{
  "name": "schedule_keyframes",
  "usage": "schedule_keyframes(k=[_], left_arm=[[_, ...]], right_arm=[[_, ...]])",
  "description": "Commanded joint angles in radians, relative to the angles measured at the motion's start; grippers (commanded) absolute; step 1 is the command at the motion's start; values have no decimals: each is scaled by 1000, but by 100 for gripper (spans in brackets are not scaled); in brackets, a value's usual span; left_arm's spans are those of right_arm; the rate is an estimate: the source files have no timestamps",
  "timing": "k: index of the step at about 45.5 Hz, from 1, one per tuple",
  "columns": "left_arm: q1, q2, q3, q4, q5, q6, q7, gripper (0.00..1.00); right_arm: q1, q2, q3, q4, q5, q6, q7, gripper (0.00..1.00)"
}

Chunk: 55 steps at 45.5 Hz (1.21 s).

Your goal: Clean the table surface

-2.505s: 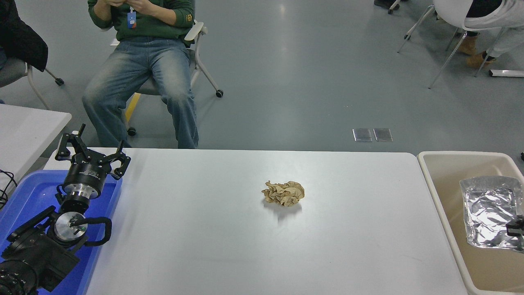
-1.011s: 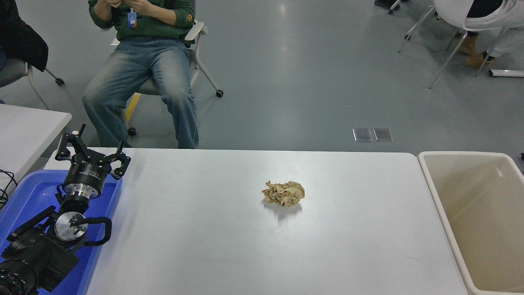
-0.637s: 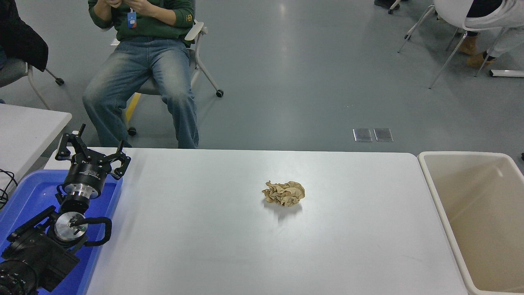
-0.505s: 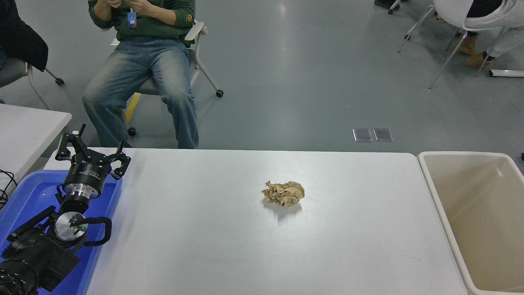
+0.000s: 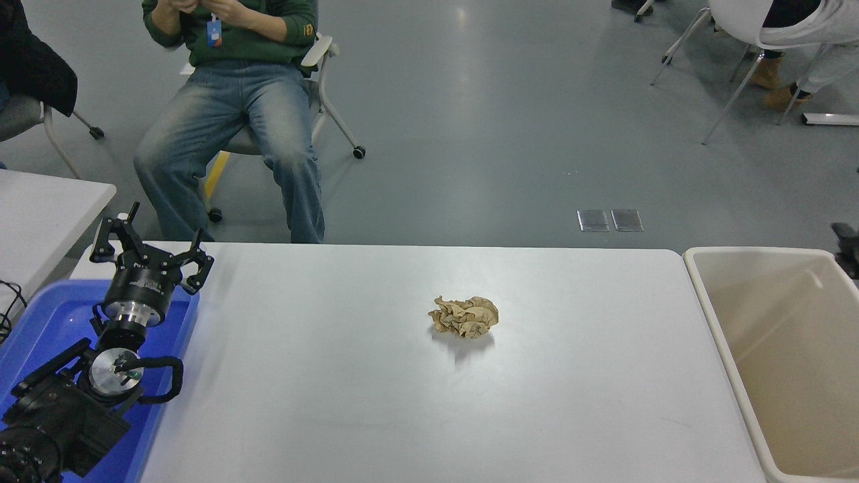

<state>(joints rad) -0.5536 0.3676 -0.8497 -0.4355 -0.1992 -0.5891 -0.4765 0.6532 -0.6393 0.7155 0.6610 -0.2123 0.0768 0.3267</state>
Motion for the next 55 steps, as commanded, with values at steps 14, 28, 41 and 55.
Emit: schedule_keyframes(k=[14,28,41,55], left_arm=[[0,1,0,0,0,0,-1,100],[0,1,0,0,0,0,1,100],[0,1,0,0,0,0,-1,100],[0,1,0,0,0,0,-1,100]], right_arm=[[-202,191,231,305,57,18,-8,100],[-233,237,229,250,56,103,115,100],[-204,343,237,28,57,176,161,100],[-204,379,237,14,59,186,170,100]])
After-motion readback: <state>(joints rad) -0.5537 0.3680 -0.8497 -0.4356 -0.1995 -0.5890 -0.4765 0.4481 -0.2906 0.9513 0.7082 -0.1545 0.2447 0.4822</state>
